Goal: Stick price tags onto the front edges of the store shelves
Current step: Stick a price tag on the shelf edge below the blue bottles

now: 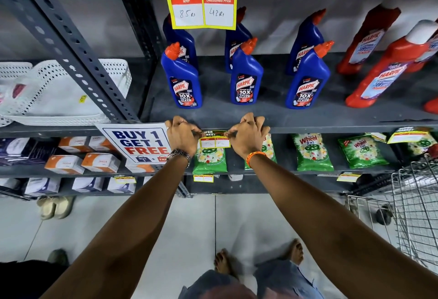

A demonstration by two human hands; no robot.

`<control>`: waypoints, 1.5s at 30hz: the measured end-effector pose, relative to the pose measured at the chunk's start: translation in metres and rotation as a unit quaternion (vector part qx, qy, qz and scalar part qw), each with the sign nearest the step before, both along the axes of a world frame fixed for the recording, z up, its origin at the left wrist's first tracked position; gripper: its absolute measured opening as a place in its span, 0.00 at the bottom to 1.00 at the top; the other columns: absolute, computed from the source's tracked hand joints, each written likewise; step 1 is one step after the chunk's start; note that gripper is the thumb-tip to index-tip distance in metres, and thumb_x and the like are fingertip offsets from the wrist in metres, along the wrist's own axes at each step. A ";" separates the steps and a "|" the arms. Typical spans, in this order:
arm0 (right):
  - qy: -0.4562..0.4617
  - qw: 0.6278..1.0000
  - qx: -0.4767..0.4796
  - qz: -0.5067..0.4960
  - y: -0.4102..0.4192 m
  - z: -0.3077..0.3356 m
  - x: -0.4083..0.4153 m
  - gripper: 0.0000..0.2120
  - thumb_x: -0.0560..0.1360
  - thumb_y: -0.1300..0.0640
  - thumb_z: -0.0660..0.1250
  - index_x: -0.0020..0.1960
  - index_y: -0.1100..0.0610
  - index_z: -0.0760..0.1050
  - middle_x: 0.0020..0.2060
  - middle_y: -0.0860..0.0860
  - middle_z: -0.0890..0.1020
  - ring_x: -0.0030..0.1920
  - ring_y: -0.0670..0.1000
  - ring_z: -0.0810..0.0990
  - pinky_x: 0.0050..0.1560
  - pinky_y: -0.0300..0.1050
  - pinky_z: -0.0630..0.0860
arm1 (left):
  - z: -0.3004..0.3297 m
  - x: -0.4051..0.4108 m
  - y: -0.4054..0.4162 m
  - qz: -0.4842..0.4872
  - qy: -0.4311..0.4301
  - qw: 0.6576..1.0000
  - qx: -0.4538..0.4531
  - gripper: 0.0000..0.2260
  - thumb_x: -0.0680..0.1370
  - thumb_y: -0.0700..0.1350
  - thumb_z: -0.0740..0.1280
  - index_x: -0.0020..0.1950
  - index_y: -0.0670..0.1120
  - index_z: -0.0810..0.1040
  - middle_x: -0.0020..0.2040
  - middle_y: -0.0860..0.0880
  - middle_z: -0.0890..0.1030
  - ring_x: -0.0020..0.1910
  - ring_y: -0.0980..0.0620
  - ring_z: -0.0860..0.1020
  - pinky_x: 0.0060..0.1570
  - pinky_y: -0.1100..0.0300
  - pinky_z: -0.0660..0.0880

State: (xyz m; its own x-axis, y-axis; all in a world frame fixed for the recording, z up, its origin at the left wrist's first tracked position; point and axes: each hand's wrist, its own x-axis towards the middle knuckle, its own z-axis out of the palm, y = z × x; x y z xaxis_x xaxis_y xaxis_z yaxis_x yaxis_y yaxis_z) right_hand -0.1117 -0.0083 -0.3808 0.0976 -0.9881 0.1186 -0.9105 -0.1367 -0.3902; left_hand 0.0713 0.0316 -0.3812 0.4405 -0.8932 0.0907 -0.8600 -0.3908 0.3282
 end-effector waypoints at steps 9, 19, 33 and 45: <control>0.030 0.999 -0.008 -0.012 0.000 -0.001 0.002 0.08 0.70 0.52 0.65 0.37 0.51 0.83 0.50 0.50 0.71 0.54 0.58 0.66 0.51 0.57 0.63 | 0.001 0.002 0.004 -0.021 -0.006 1.000 0.001 0.06 0.73 0.50 0.75 0.47 0.50 0.88 0.55 0.47 0.77 0.58 0.42 0.73 0.51 0.62 0.58; 0.047 0.999 -0.009 -0.021 0.001 0.001 0.005 0.09 0.67 0.51 0.66 0.41 0.50 0.85 0.53 0.50 0.74 0.56 0.59 0.66 0.55 0.58 0.62 | 0.008 -0.002 0.003 -0.031 -0.039 0.999 0.008 0.07 0.72 0.50 0.73 0.45 0.49 0.88 0.52 0.48 0.78 0.55 0.40 0.71 0.51 0.54 0.68; 0.023 0.998 0.002 -0.060 0.004 0.009 0.007 0.09 0.65 0.48 0.67 0.39 0.49 0.85 0.51 0.48 0.77 0.57 0.58 0.67 0.55 0.57 0.61 | 0.015 -0.003 0.005 -0.067 0.008 0.998 -0.009 0.04 0.71 0.39 0.70 0.45 0.42 0.77 0.50 0.40 0.80 0.52 0.37 0.79 0.50 0.46 0.77; -0.014 0.995 -0.052 0.082 -0.007 0.020 -0.001 0.12 0.69 0.44 0.71 0.50 0.47 0.83 0.48 0.43 0.82 0.59 0.53 0.70 0.53 0.52 0.58 | -0.026 0.014 0.027 -0.170 -0.007 0.985 -0.038 0.30 0.71 0.28 0.59 0.75 0.31 0.65 0.74 0.31 0.68 0.75 0.30 0.66 0.77 0.41 0.58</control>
